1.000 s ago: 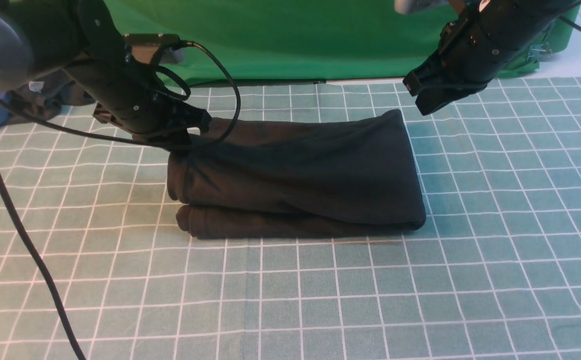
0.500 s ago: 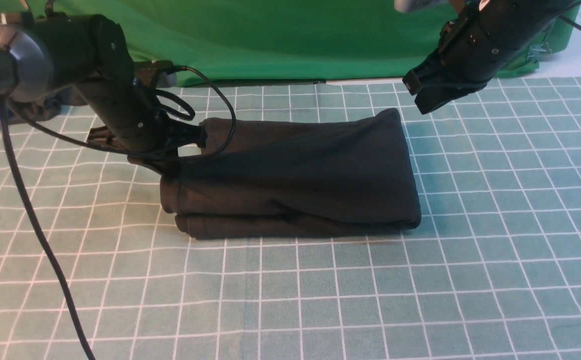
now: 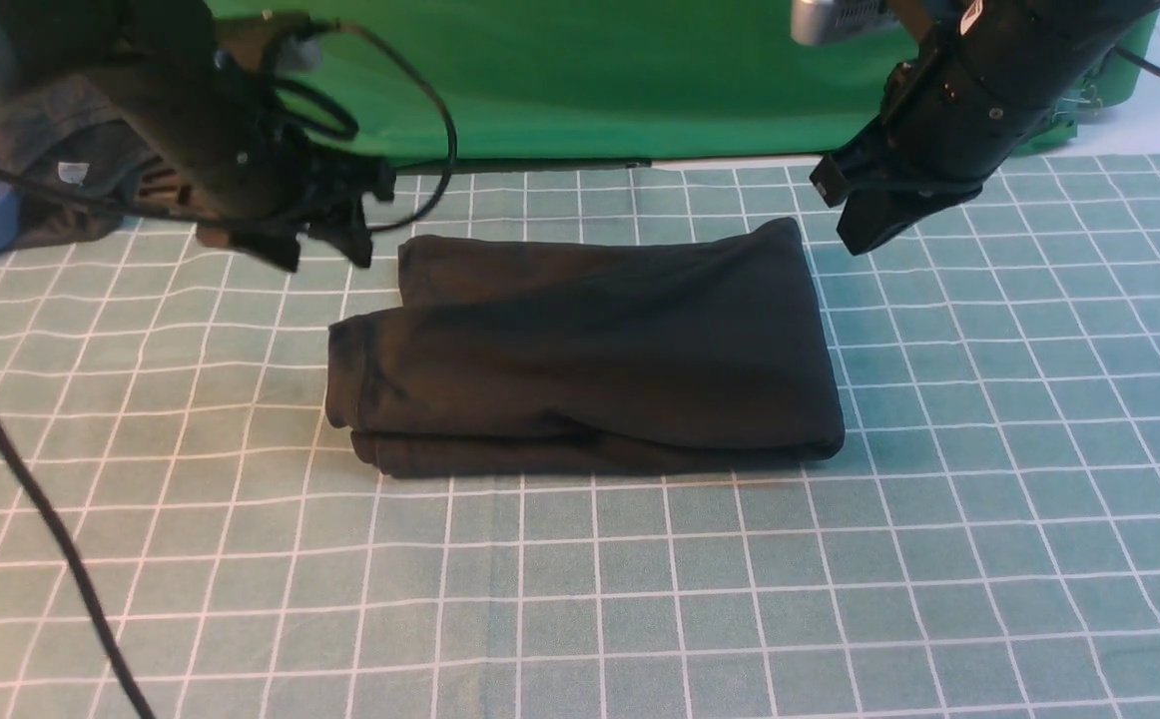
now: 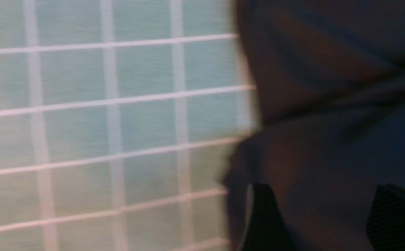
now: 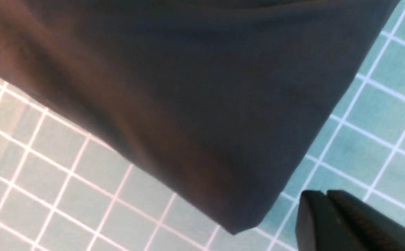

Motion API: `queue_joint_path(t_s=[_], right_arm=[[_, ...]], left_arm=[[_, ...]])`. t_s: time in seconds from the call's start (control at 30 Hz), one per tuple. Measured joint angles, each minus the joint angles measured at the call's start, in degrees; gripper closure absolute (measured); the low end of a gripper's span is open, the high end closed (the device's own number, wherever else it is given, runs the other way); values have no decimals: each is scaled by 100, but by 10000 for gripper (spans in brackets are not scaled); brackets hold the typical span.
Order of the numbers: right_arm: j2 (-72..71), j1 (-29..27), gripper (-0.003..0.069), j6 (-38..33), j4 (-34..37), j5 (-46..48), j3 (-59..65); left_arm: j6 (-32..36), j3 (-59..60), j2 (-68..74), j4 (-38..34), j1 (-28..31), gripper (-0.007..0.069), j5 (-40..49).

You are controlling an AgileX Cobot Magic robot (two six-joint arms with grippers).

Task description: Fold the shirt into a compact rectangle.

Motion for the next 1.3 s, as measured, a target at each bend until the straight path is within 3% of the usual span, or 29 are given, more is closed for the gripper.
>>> queue_joint_path(t_s=[0.07,0.1,0.17,0.27,0.47,0.7,1.3], right_arm=[[6,0,629,88,116,22,0],[6,0,629,88,133,22,0],[98,8,627,127,380,42,0],[358,62,624,134,471,102,0],[954,227,632,139,502,168,0],[1259,288,645,282,21,201,165],[975,270,643,421,-866,-76,812]], left_arm=[[547,15,-66,-918,-6,378,283],[647,22,-66,-999,-12,403,302],[1025,236,-37,-1676,-152,552,280],[1076,532,122,-1862,-371,606,76],[941,740,601,-1752,-576,621,-67],[286,751,902,-751,-576,621,302],[357,751,749,-405,-593,619,489]])
